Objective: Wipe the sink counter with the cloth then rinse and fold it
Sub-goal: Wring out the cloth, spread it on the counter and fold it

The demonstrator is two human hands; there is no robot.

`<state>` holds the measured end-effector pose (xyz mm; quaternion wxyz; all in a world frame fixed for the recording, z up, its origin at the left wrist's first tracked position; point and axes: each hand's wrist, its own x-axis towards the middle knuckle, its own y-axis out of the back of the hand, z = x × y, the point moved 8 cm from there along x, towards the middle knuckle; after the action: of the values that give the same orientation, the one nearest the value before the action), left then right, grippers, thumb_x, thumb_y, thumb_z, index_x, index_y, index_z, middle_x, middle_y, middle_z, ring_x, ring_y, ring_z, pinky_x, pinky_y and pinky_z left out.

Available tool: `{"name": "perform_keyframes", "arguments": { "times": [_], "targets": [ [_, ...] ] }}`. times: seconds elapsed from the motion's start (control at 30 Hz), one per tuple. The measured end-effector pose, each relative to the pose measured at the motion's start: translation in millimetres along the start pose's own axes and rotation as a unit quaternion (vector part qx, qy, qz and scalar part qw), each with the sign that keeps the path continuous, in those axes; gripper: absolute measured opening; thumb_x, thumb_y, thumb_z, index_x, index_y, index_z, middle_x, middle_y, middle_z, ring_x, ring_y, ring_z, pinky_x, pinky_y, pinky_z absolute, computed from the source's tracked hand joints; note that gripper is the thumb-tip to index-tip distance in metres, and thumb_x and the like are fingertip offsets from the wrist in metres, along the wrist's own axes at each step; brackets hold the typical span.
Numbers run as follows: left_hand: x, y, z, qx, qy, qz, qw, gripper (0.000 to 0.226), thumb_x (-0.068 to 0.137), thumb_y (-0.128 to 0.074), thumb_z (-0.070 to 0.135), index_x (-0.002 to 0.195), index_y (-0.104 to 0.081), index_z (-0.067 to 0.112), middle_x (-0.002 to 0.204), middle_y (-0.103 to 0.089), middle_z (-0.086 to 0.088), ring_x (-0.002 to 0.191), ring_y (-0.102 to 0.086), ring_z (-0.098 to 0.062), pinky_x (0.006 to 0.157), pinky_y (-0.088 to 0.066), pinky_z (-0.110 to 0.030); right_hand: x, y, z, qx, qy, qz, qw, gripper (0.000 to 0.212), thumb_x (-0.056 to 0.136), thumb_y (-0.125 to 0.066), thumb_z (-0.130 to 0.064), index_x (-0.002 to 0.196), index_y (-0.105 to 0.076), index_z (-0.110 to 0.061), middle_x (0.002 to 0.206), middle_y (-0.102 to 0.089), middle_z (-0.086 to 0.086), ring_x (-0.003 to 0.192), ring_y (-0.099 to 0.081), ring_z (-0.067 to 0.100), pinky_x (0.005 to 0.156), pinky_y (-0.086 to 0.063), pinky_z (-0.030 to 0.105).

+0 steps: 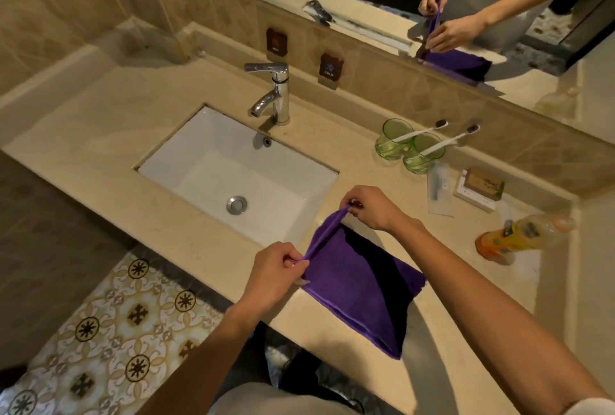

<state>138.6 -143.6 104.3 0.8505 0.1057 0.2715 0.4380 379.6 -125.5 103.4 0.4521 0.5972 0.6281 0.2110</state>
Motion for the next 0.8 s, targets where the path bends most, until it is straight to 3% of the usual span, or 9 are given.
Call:
{"name": "perform_keyframes", "arguments": {
  "times": [0.1, 0.2, 0.33, 0.47, 0.57, 0.8],
  "targets": [
    [-11.3, -39.8, 18.4, 0.050, -0.076, -0.047, 0.995, 0.012, 0.088, -0.072, 0.017, 0.078, -0.067, 0.019, 0.080, -0.064, 0.001, 0.074, -0.058, -0.007, 0.063, -0.043, -0.014, -43.0, 8.1, 34.0, 0.010, -0.025, 0.018, 0.999, 0.014, 0.092, -0.066, -0.003, 0.098, -0.078, -0.007, 0.104, -0.073, 0.009, 0.094, -0.065, 0.021, 0.080, -0.044, 0.024],
    [-25.9, -86.3, 28.9, 0.070, -0.125, -0.123, 0.982, 0.012, 0.086, -0.072, 0.017, 0.079, -0.062, 0.019, 0.077, -0.061, 0.003, 0.068, -0.053, -0.006, 0.064, -0.041, -0.016, -88.0, 8.5, 73.8, 0.034, -0.067, 0.044, 0.996, 0.014, 0.089, -0.069, -0.001, 0.094, -0.079, -0.009, 0.102, -0.074, 0.008, 0.093, -0.068, 0.022, 0.081, -0.047, 0.023],
    [-41.3, -141.6, 27.9, 0.108, -0.159, -0.213, 0.958, 0.014, 0.088, -0.069, 0.021, 0.082, -0.056, 0.021, 0.077, -0.057, 0.006, 0.068, -0.049, -0.005, 0.063, -0.038, -0.016, -136.7, -3.9, 114.2, 0.049, -0.116, 0.052, 0.991, 0.020, 0.084, -0.067, 0.008, 0.091, -0.078, -0.007, 0.102, -0.073, 0.009, 0.094, -0.068, 0.024, 0.089, -0.053, 0.033],
    [-50.5, -181.3, 26.7, 0.172, -0.187, -0.254, 0.933, 0.020, 0.091, -0.064, 0.024, 0.081, -0.047, 0.025, 0.082, -0.053, 0.008, 0.073, -0.048, -0.007, 0.064, -0.034, -0.019, -165.6, -22.2, 145.0, 0.044, -0.168, 0.061, 0.983, 0.027, 0.080, -0.062, 0.016, 0.094, -0.079, -0.001, 0.110, -0.072, 0.014, 0.103, -0.067, 0.028, 0.090, -0.045, 0.018],
    [-54.9, -199.6, 24.7, 0.214, -0.199, -0.269, 0.918, 0.022, 0.093, -0.061, 0.026, 0.081, -0.043, 0.026, 0.084, -0.049, 0.008, 0.076, -0.048, -0.011, 0.066, -0.034, -0.025, -172.4, -37.3, 154.6, 0.019, -0.174, 0.046, 0.984, 0.027, 0.084, -0.064, 0.011, 0.104, -0.078, 0.000, 0.121, -0.069, 0.016, 0.112, -0.064, 0.029, 0.091, -0.033, 0.011],
    [-63.4, -228.3, 18.9, 0.285, -0.227, -0.293, 0.884, 0.012, 0.100, -0.052, 0.024, 0.095, -0.043, 0.020, 0.098, -0.046, 0.003, 0.087, -0.048, -0.017, 0.076, -0.035, -0.028, -172.7, -51.1, 158.1, 0.027, -0.156, 0.092, 0.983, 0.026, 0.089, -0.062, 0.009, 0.108, -0.076, 0.001, 0.126, -0.064, 0.020, 0.115, -0.063, 0.036, 0.102, -0.046, 0.034]
  ]
}}
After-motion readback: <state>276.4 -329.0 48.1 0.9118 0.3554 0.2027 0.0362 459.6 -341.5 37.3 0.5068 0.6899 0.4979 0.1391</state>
